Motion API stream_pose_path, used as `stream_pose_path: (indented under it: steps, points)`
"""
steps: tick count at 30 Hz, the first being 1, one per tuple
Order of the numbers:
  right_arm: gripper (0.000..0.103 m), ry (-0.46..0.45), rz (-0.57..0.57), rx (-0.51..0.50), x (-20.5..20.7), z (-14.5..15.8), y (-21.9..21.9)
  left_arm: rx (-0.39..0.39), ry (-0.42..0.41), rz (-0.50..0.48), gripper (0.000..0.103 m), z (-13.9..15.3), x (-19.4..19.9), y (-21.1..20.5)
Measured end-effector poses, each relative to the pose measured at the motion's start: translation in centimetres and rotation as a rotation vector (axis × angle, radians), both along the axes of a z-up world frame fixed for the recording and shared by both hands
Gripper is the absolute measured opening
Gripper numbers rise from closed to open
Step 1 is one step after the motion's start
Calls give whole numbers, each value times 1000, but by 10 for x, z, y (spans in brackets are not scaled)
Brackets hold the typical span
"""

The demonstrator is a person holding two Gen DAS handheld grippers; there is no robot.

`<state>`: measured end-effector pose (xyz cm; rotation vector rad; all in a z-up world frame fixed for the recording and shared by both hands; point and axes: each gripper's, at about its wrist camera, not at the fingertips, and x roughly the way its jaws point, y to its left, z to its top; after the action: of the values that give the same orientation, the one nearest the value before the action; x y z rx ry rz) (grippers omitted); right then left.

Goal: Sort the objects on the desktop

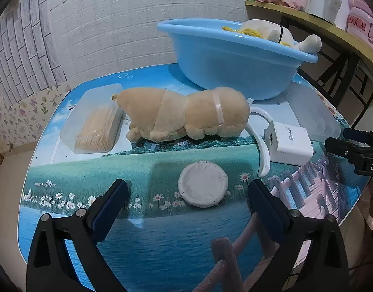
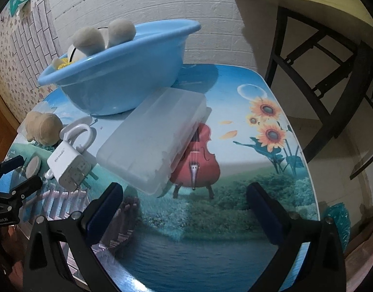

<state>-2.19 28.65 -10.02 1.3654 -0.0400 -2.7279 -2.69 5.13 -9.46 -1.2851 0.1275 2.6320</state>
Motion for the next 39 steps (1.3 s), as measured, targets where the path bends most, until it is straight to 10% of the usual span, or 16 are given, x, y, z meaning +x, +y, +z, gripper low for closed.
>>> stream_pose_path:
  steps: [39]
  points:
    - [103, 82, 12, 44, 15, -1, 9, 10, 24, -78, 99, -1, 4, 5]
